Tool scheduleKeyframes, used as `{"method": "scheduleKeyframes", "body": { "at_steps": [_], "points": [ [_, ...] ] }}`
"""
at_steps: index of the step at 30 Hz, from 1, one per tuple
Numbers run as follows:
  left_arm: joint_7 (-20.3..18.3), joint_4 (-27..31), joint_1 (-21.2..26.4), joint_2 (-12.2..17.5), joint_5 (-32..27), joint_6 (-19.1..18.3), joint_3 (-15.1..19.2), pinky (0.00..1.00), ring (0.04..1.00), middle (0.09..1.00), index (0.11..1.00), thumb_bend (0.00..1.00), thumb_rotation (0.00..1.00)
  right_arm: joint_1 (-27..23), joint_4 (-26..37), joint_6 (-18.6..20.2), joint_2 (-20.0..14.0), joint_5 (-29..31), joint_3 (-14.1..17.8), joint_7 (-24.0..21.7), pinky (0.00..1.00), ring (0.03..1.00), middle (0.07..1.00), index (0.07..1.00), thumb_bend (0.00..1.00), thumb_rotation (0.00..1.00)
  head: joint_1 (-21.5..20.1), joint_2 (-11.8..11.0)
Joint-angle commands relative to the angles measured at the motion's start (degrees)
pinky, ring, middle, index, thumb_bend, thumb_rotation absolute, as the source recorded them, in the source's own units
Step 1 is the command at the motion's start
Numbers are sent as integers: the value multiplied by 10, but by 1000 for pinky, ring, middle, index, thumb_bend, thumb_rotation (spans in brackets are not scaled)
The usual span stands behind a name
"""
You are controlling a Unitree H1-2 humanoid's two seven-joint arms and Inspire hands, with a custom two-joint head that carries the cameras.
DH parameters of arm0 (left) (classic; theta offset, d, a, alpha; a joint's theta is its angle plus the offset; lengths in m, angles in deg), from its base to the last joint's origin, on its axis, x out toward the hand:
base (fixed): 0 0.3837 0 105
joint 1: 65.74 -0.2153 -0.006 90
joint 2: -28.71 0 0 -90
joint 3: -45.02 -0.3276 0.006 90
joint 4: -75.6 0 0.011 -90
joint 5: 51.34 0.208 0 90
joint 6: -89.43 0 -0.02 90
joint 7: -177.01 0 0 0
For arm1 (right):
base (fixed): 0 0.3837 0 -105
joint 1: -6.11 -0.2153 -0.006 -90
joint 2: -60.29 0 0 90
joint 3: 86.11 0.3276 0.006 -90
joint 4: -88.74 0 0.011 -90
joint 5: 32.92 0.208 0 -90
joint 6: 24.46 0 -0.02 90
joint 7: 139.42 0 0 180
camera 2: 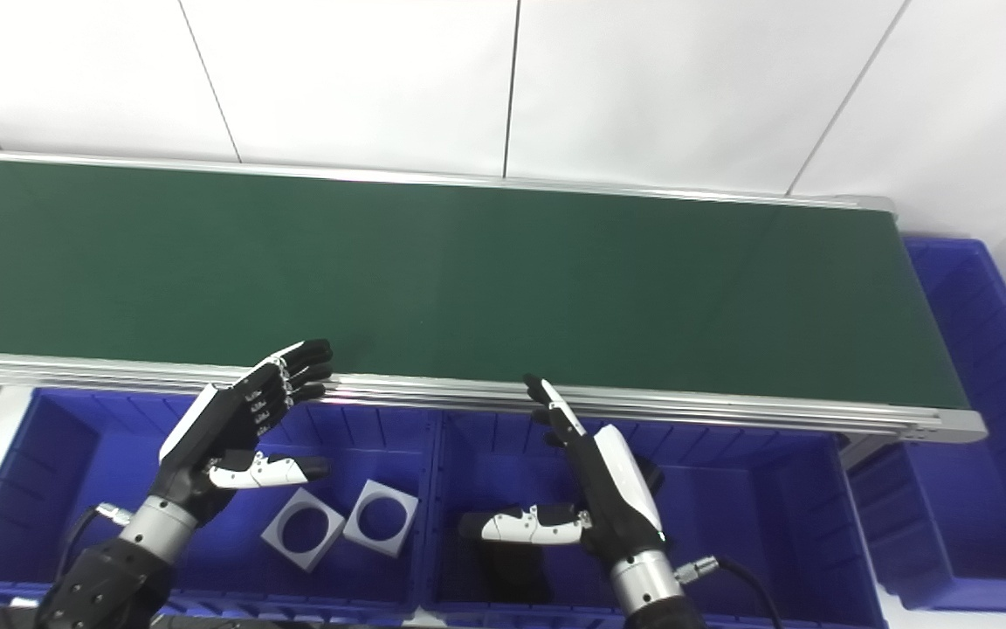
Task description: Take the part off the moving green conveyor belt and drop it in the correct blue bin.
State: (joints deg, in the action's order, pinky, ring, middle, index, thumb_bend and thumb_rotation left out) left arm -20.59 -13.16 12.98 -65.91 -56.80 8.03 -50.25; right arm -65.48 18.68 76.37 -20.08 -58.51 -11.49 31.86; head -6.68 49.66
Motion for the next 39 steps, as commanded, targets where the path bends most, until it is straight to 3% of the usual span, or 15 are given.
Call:
{"method": "scheduleKeyframes", "body": {
  "at_steps": [1,6,12,16,21,39],
  "points": [
    [-4,14,5,4,-8,24,0,849,873,891,849,936,181,-2,19,-1,5,4,0,6,836,893,935,964,876,306,1,1],
    [1,20,2,2,6,35,-3,835,871,886,825,933,146,0,21,1,6,0,0,8,831,890,933,965,868,327,2,1],
    [5,16,1,6,44,75,-12,817,859,873,816,935,144,1,23,0,7,1,1,9,831,890,930,965,868,334,3,1],
    [16,10,5,16,111,110,-22,785,850,864,815,957,104,1,20,-5,6,4,2,10,842,894,932,966,864,336,5,1],
    [19,14,4,17,120,110,-27,766,849,865,818,968,3,0,23,1,6,2,1,8,835,891,932,965,863,331,4,2],
    [27,12,5,16,127,114,-27,765,850,868,821,949,42,-2,21,0,6,-3,1,9,826,887,928,963,864,325,4,4]
  ]
}}
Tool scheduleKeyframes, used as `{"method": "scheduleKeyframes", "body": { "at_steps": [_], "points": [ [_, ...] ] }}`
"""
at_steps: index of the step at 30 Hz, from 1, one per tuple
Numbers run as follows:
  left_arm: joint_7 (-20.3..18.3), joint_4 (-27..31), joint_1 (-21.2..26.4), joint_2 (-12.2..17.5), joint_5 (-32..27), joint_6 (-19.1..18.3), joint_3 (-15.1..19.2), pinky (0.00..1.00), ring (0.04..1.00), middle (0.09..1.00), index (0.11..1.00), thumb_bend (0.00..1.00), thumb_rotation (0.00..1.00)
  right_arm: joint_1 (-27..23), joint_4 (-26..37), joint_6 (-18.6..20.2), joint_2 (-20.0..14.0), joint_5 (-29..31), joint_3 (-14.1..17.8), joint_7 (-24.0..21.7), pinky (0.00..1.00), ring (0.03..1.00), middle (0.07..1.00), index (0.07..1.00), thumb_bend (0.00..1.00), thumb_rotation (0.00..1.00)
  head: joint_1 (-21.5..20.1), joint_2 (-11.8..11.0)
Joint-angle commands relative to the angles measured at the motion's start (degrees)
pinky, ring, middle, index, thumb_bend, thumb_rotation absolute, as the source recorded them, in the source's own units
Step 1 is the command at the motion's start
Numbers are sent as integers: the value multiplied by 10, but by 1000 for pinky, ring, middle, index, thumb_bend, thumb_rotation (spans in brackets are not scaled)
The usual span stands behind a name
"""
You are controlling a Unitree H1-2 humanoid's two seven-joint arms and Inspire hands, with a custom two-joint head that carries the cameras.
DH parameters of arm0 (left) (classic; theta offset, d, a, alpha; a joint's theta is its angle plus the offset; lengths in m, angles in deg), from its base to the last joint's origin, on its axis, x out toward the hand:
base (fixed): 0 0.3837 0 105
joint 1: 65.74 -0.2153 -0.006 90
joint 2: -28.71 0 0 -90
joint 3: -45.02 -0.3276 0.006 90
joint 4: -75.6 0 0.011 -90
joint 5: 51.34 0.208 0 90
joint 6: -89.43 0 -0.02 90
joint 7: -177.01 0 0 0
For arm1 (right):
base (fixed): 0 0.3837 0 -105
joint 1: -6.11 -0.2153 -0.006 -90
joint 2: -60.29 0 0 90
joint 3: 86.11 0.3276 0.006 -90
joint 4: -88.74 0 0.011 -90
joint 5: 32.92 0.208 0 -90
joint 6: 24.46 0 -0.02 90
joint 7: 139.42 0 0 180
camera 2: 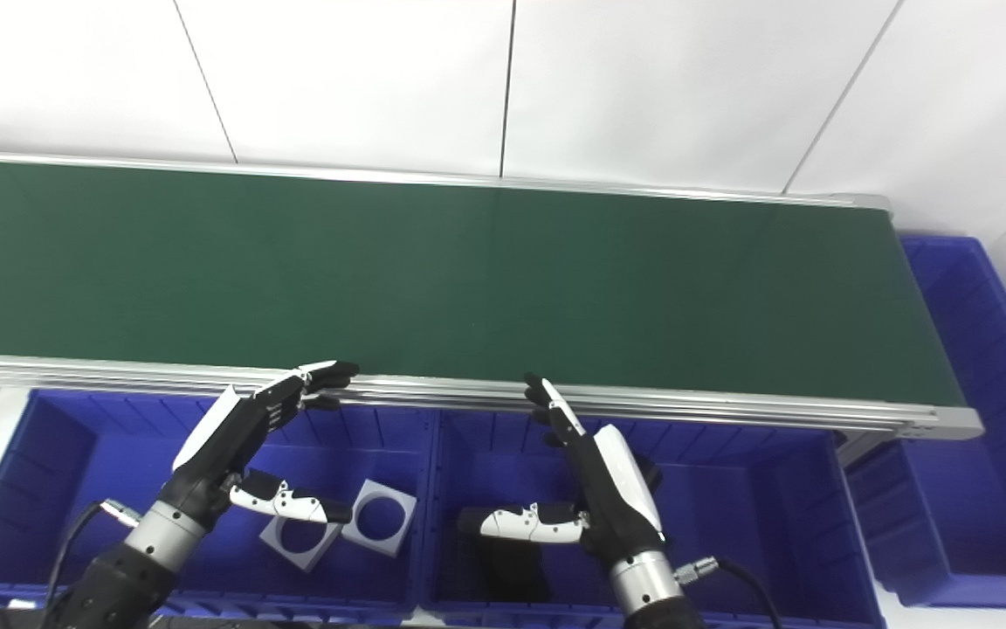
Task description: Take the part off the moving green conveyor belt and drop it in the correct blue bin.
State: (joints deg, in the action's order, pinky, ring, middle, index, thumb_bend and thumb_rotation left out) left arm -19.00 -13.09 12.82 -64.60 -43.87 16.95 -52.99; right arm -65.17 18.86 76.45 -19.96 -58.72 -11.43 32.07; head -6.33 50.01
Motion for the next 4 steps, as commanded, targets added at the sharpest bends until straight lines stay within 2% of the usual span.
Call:
{"method": "scheduleKeyframes", "body": {
  "at_steps": [1,4],
  "points": [
    [11,10,7,3,-3,25,1,763,849,868,820,946,45,-6,19,-1,5,0,0,7,824,886,927,962,866,326,1,1],
    [12,8,8,3,-2,26,0,759,847,868,819,938,59,-5,18,-3,5,1,0,8,826,887,928,963,865,329,1,1]
  ]
}}
